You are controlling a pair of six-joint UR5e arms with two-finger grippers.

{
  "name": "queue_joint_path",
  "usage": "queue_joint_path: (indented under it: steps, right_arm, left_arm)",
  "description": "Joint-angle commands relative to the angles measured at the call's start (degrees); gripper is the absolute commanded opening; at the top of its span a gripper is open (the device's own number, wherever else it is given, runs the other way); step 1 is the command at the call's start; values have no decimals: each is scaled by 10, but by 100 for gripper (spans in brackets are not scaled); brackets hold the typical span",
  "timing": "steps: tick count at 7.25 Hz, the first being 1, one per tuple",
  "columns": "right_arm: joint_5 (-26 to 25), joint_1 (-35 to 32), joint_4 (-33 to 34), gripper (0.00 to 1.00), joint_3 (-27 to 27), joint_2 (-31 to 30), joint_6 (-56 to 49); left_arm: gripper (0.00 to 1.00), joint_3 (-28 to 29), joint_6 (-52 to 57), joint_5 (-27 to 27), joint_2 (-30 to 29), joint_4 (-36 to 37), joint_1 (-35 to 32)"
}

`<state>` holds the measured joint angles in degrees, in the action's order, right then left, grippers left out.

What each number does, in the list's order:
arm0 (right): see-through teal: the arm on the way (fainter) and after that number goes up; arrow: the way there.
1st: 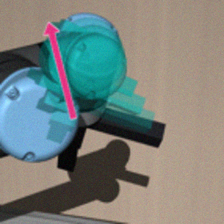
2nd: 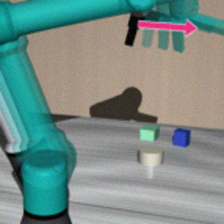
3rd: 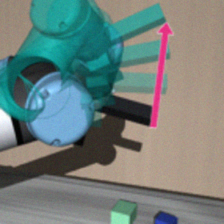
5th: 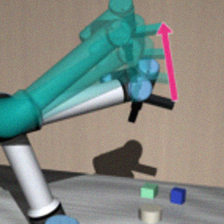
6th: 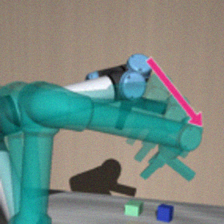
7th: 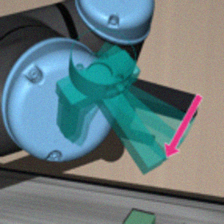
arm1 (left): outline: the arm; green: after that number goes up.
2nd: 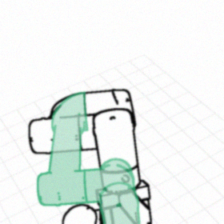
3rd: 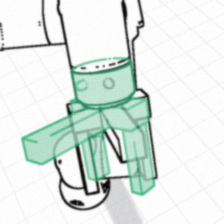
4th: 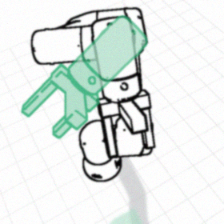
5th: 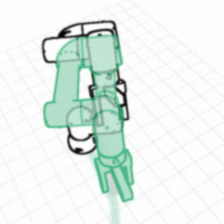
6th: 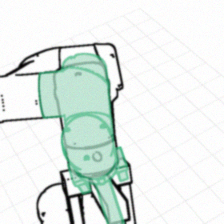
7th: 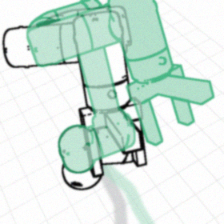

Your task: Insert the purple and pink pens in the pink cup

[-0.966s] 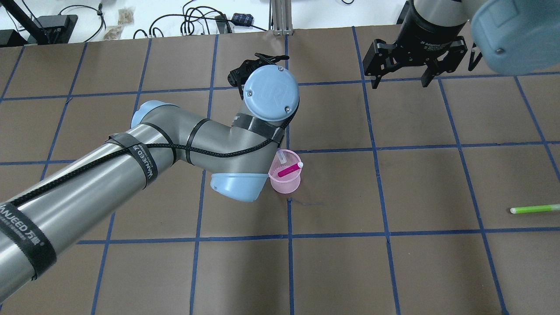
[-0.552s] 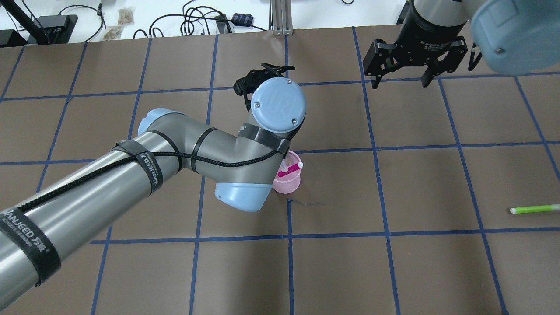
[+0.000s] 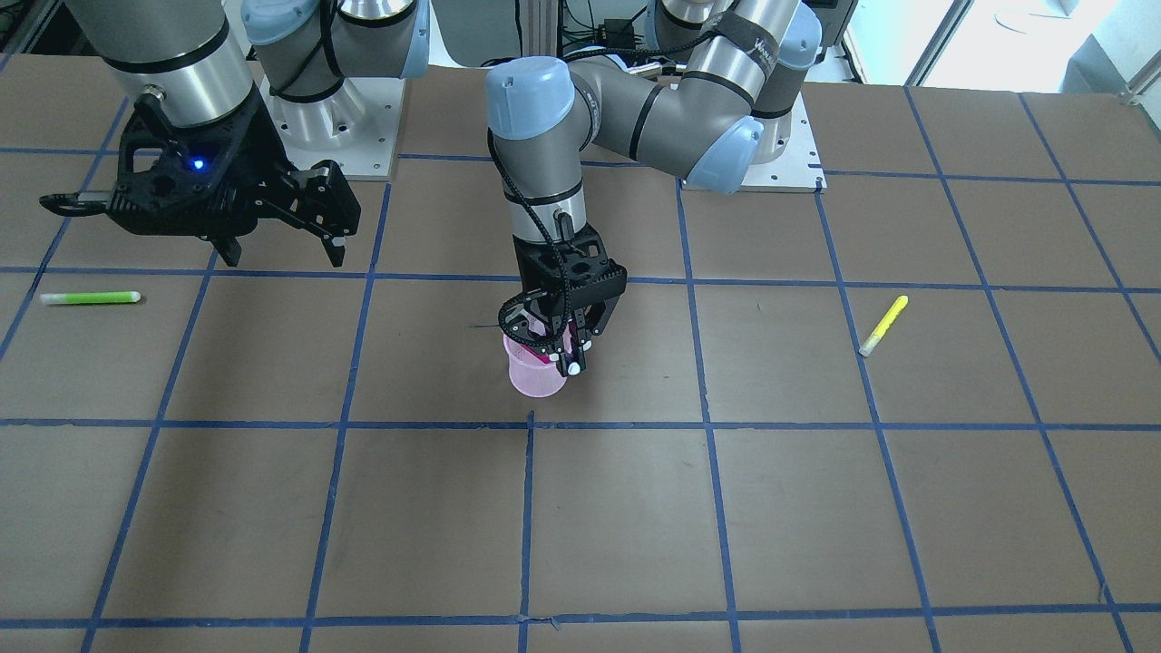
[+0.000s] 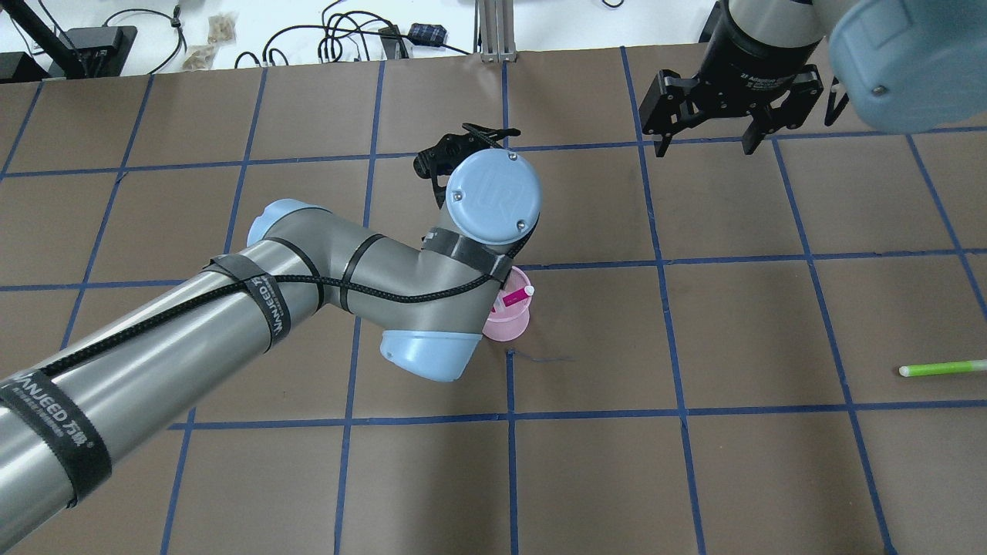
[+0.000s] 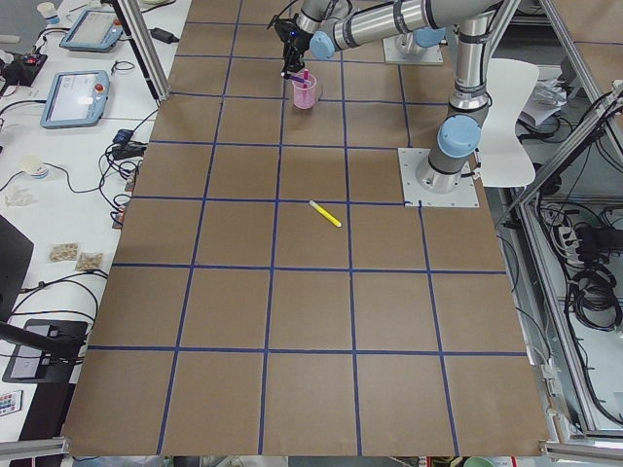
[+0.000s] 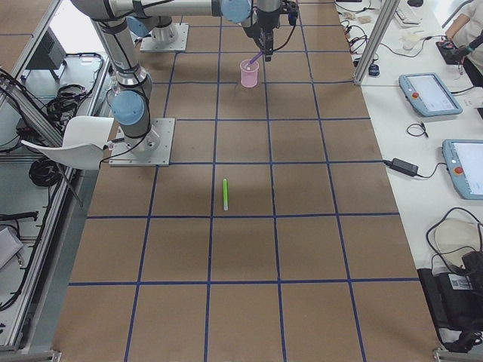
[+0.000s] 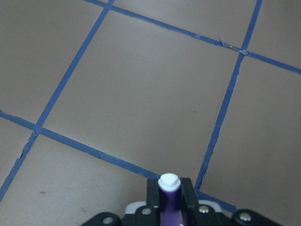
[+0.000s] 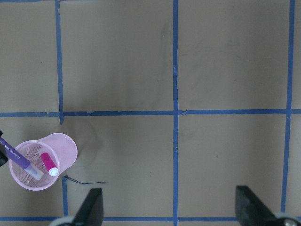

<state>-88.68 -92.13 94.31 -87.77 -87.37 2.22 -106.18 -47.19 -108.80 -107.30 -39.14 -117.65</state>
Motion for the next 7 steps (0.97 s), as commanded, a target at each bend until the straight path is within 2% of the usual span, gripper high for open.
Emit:
queue_joint_path:
  steps: [1,2,3,4,5,7]
  right_arm:
    - [0,-1,0,100,0,0,1]
    - [0,0,0,100,0,0,1]
    - [0,-1,0,100,-1,0,1]
    - [0,-1,0,100,0,0,1]
    - [0,-1,0,100,0,1,1]
    - [0,-1,0,100,-1,0,1]
  left_arm:
    - [0,-4,-11,-1,0,1,-6]
    - [0,-5,-18,0,-1,0,-9]
    - [13,-6,-20,1,-1,1,-13]
    - [51,-6,-13,1,-1,0,-14]
    - [76,-6,-6,2,-1,0,-14]
    - [92,-5,-4,3,0,0,-14]
